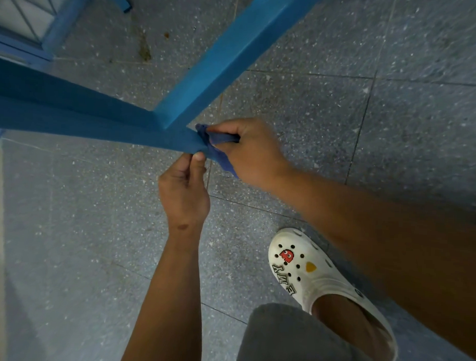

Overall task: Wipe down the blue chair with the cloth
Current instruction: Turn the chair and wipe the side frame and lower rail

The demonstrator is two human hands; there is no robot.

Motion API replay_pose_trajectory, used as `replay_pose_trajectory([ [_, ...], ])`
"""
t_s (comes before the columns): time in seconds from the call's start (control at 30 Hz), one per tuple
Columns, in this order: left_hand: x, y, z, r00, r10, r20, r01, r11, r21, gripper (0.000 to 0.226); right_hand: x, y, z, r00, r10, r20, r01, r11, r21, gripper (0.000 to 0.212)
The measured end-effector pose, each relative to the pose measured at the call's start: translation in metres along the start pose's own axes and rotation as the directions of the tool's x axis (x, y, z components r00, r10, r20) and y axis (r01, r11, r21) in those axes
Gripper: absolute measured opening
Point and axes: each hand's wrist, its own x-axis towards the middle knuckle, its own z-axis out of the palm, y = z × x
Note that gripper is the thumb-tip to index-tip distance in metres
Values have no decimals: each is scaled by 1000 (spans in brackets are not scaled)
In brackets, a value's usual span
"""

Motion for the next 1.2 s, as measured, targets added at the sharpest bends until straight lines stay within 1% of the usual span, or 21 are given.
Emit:
replay_pose_trajectory([
  [0.07,0,1,0,1000,-8,1,8,1000,14,29,2,9,6,999,31,-17,-32,998,-51,21],
  [0.13,0,1,0,1000,-14,-3,14,1000,24,30,8,20,7,993,121,16,-116,975,-187,20],
  [0.2,2,-2,0,1000,-26,-13,26,999,31,28,12,30,3,978,202,42,-181,938,-296,39],
  [0.23,2,-2,1,999,-33,-17,33,999,34,27,12,33,-2,970,241,33,-222,932,-287,41],
  [0.27,3,-3,2,999,-36,-22,36,998,41,25,10,32,-8,961,277,9,-267,933,-241,37],
  [0.33,2,-5,4,999,-30,-37,33,996,80,25,5,28,-21,952,300,-65,-306,942,-140,22],
  [0.37,2,-5,5,999,-22,-39,26,994,109,28,2,25,-26,956,279,-87,-288,952,-105,16],
  [0.43,2,-6,7,999,-13,-35,18,988,153,33,0,26,-28,981,152,-124,-172,971,-169,13],
  [0.47,3,-6,7,999,-15,-35,20,986,166,35,-2,26,-25,988,83,-129,-107,975,-197,13],
  [0.57,4,-8,8,999,-32,-28,37,981,190,38,-6,25,-8,991,-71,-116,54,988,-146,17],
  [0.63,4,-8,9,999,-48,-12,50,982,181,37,-4,23,2,990,-112,-82,99,985,-144,22],
  [0.73,5,-9,7,998,-53,23,48,985,166,37,13,33,12,999,-31,-36,23,980,-197,25],
  [0.8,6,-9,6,997,-62,35,56,985,164,37,25,46,17,1000,20,3,-18,949,-316,20],
  [0.83,6,-9,6,997,-68,32,62,984,169,38,31,53,19,999,48,18,-37,918,-395,18],
  [0.9,5,-9,6,997,-73,28,66,981,182,39,39,61,22,991,119,62,-62,815,-577,19],
  [0.97,4,-9,7,997,-71,35,64,983,172,35,42,58,22,958,232,167,-52,714,-698,16],
  [1.0,4,-9,7,996,-75,38,69,985,156,30,43,54,22,932,282,229,-35,696,-717,16],
  [1.07,3,-9,8,995,-94,43,89,989,116,25,44,46,18,892,324,315,-4,703,-711,19],
  [1.13,2,-7,8,993,-107,44,102,990,93,24,43,43,12,892,295,342,19,732,-681,16],
  [1.17,2,-7,8,993,-108,45,104,990,93,24,41,43,10,900,273,339,7,769,-639,13],
  [1.2,2,-6,8,993,-109,44,105,990,97,25,38,45,8,912,238,333,-3,818,-575,16],
])
